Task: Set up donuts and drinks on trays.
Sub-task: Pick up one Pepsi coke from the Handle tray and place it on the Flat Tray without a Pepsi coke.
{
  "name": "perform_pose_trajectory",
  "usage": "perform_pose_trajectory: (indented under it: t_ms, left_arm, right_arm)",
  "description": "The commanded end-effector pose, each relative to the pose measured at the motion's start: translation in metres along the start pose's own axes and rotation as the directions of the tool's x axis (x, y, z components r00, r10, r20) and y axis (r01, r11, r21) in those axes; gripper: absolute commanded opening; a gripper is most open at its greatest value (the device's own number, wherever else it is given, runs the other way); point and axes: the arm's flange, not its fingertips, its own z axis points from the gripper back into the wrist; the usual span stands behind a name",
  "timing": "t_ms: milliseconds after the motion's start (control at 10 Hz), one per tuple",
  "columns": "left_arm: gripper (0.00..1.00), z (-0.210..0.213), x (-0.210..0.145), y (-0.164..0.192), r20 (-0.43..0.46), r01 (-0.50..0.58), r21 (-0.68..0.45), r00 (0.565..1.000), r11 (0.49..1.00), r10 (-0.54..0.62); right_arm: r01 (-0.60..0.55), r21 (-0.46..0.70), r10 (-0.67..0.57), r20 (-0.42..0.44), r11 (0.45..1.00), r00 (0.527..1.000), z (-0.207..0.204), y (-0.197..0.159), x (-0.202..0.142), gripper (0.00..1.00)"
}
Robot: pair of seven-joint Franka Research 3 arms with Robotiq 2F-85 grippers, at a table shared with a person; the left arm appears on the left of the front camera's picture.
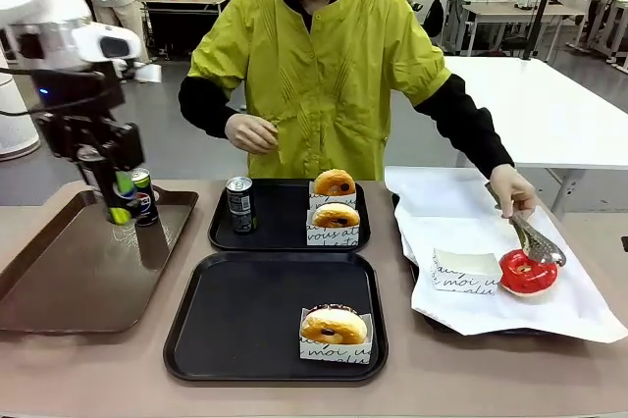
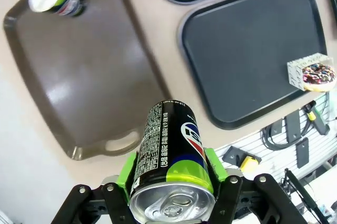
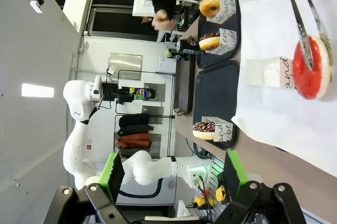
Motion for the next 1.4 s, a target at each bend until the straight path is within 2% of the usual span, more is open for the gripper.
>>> perform_pose_trajectory:
  t_ms: [0,400,500,600,700,800,900,1100,1300]
  left_arm:
    - [0.60,-0.016,0.015,-0.026,-0.006,0.046,0.004,0.999,0.999,-0.046]
    - [0.60,-0.055,0.054,-0.095,-0.006,0.148,-0.020,0.989,0.989,-0.148]
    - [0.60,-0.058,0.050,-0.096,-0.077,0.175,-0.031,0.981,0.984,-0.177]
    - [0.60,-0.029,0.016,-0.063,-0.241,0.199,-0.016,0.950,0.980,-0.197]
    - [0.60,0.011,-0.033,-0.027,-0.245,0.230,-0.044,0.941,0.972,-0.234]
    - [0.60,0.038,-0.080,-0.006,-0.208,0.265,-0.040,0.941,0.963,-0.268]
    - [0.60,0.051,-0.102,0.004,-0.181,0.258,-0.044,0.948,0.965,-0.261]
    - [0.60,0.051,-0.087,0.017,-0.173,0.240,-0.065,0.953,0.969,-0.248]
    - [0.60,0.052,-0.087,0.027,-0.083,0.178,-0.067,0.980,0.982,-0.183]
  right_arm:
    - [-0.011,0.014,0.011,0.009,1.000,1.000,-0.002,0.000,0.002,1.00]
    - [-0.011,0.014,0.011,0.009,1.000,1.000,-0.002,0.000,0.002,1.00]
    - [-0.011,0.014,0.011,0.009,1.000,1.000,-0.002,0.000,0.002,1.00]
    - [-0.011,0.014,0.011,0.009,1.000,1.000,-0.002,0.000,0.002,1.00]
    - [-0.011,0.014,0.011,0.009,1.000,1.000,-0.002,0.000,0.002,1.00]
    - [-0.011,0.014,0.011,0.009,1.000,1.000,-0.002,0.000,0.002,1.00]
    - [-0.011,0.014,0.011,0.009,1.000,1.000,-0.002,0.000,0.002,1.00]
    - [-0.011,0.014,0.011,0.009,1.000,1.000,-0.002,0.000,0.002,1.00]
    - [-0.011,0.014,0.011,0.009,1.000,1.000,-0.002,0.000,0.002,1.00]
